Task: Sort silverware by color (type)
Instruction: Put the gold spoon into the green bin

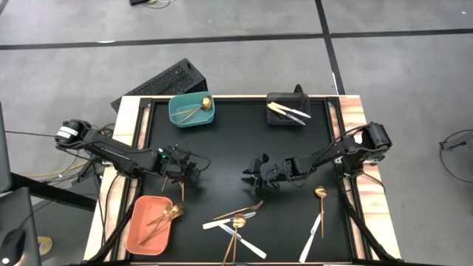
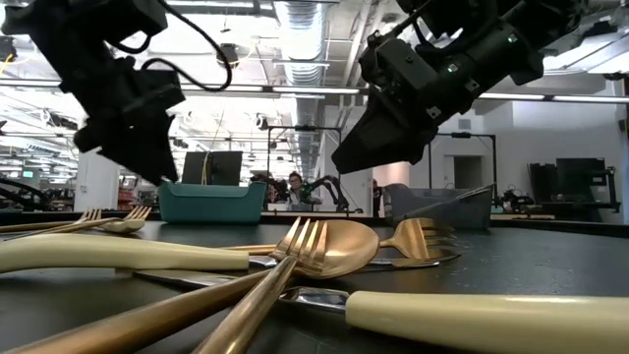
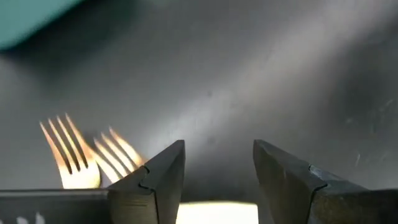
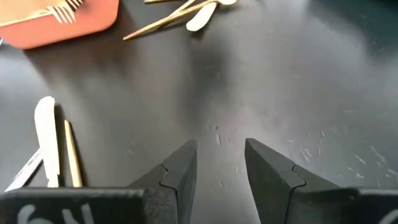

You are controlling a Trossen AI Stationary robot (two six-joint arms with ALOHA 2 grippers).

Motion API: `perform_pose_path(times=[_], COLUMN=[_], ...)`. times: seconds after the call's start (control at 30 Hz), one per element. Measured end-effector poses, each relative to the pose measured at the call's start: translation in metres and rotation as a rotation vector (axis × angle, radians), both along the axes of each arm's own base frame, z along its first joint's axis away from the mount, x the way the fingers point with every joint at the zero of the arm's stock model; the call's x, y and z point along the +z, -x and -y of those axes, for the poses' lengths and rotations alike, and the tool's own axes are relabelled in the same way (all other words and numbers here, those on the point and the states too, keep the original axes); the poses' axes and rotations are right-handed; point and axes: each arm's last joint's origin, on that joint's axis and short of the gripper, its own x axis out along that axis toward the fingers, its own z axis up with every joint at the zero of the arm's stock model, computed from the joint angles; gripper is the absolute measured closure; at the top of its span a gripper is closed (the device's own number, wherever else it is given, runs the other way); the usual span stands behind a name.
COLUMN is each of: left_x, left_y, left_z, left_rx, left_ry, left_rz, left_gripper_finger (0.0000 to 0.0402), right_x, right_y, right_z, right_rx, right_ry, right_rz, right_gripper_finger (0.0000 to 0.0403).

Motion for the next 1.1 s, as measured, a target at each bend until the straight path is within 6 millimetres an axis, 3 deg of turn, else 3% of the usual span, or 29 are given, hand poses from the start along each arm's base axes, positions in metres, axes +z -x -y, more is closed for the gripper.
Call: perform_pose_path(times=[0.13,0.27,0.5,0.77,1.1], left_x=[0.004,0.011,0.02,0.018,-0.006], left_y=[-0.006,-0.015,-0.025,-0.027,-0.042], left_z=[-0.001,-0.001,0.001,0.0,0.004], left_rx=[0.039,0.06,-0.012,0.021,-0.002], left_ry=[-0.09,-0.164,-0.215,-0.266,-0.269], left_rz=[0.09,0.205,0.282,0.28,0.223], left_gripper_finger=[0.0223,0.0223,0.0223,0.0223,0.0223], right_x=[-0.003,0.008,0.024,0.017,0.017], right_y=[0.004,0.017,0.059,0.122,0.166], right_z=[0.001,0.004,0.005,-0.025,-0.071], right_rx=[0.038,0.042,-0.027,-0.312,-0.563], right_ry=[0.067,0.089,0.017,-0.183,-0.3], right_rz=[-0.063,-0.138,-0.379,-0.811,-0.913], right_gripper_finger=[0.0249,0.0249,0.0249,0.0249,0.0249])
